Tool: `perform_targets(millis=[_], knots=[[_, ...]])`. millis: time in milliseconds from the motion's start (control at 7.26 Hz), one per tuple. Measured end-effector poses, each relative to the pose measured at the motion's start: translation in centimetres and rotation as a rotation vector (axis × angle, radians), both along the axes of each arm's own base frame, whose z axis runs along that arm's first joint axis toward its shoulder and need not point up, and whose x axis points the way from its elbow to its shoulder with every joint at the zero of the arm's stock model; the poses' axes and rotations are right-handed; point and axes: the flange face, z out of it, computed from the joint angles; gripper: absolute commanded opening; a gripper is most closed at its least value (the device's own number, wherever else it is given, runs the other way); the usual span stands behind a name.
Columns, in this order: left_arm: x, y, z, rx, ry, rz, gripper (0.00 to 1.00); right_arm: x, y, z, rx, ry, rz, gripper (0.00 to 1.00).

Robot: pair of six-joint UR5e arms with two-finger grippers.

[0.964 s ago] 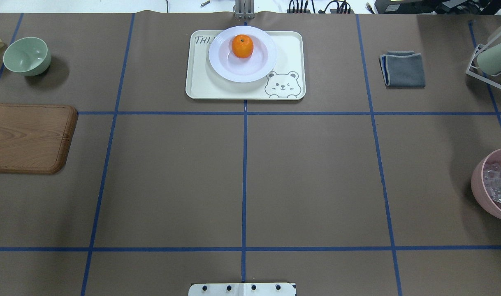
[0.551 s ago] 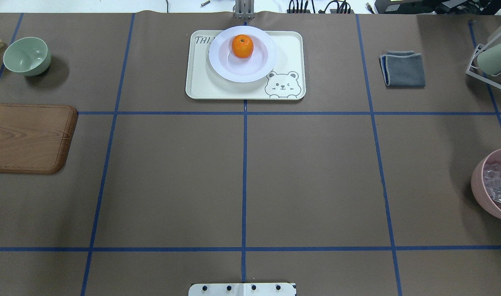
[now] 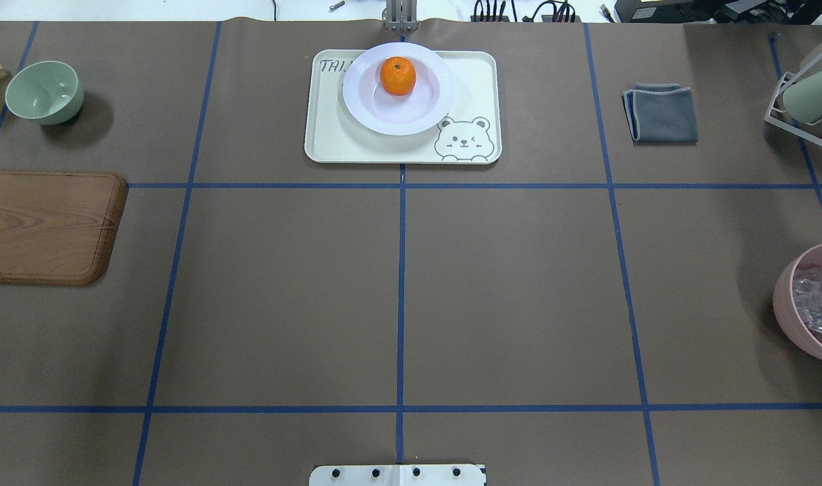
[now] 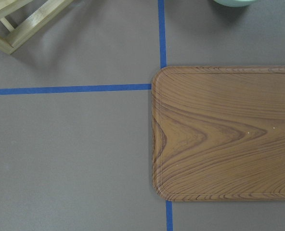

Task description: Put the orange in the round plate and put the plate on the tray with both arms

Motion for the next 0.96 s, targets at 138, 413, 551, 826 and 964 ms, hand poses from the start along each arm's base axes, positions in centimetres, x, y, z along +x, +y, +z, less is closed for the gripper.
perform_targets(millis=[138,413,551,826,964], knots=[[-0.02,0.02,0.01,-0.001,0.0,0.0,1.0,0.0,0.0,-0.06,0.001,-0.001,0.0,1.0],[-0.03,0.02,0.0,-0.001,0.0,-0.001,1.0,-0.01,0.02,-0.07,0.001,-0.001,0.0,1.0],[-0.03,0.02,0.01,-0.001,0.0,-0.001,1.0,-0.01,0.05,-0.02,-0.001,-0.001,0.0,1.0],[0.03,0.05,0.3,-0.009,0.0,0.001,1.0,0.02,0.12,0.17,-0.004,0.002,0.0,1.0],[0.01,0.1,0.55,-0.016,-0.002,0.001,1.0,0.08,0.5,0.58,-0.013,0.001,0.001,1.0]])
